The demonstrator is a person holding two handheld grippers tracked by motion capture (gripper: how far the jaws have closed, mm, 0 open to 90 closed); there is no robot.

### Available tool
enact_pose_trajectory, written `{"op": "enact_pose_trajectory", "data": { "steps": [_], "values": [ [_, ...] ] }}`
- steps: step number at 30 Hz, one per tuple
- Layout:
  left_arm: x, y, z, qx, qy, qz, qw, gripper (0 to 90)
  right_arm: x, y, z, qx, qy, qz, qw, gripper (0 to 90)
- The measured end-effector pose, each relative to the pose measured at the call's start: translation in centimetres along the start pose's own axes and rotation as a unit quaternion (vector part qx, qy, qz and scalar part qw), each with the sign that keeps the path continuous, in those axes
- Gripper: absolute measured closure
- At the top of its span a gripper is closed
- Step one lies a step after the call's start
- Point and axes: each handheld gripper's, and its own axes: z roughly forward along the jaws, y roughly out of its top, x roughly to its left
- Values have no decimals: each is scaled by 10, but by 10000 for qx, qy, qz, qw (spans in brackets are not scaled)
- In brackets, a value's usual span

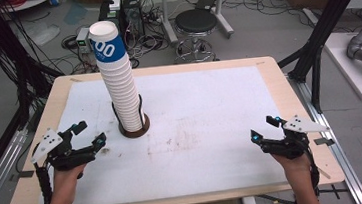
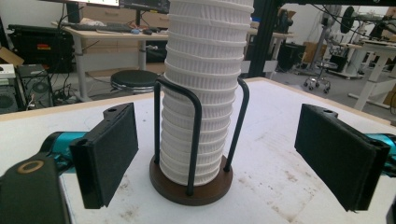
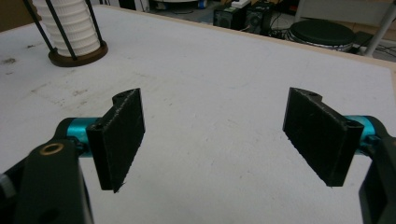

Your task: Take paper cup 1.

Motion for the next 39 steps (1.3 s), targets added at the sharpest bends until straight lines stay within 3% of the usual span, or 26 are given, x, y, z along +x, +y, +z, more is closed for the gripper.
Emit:
{"op": "enact_pose_trajectory", "data": {
  "steps": [13,20,24,33,36,39],
  "values": [
    [0,1,-2,-15,-23,-57,10000,132,-4,-1,0,0,64,18,10000,213],
    [3,6,-2,-25,-95,-277,9996,133,0,0,2,126,93,-88,9998,213],
    [3,11,-2,-28,-160,-220,9996,133,3,1,1,124,113,-135,9998,213],
    [5,40,2,-142,-305,-69,9994,135,5,1,4,213,272,-149,9993,212],
    [6,54,5,-61,-352,-110,9993,135,6,2,5,225,293,-155,9992,213],
    [6,71,8,-86,-351,-27,9993,132,6,2,5,227,326,-121,9991,213]
  ]
}}
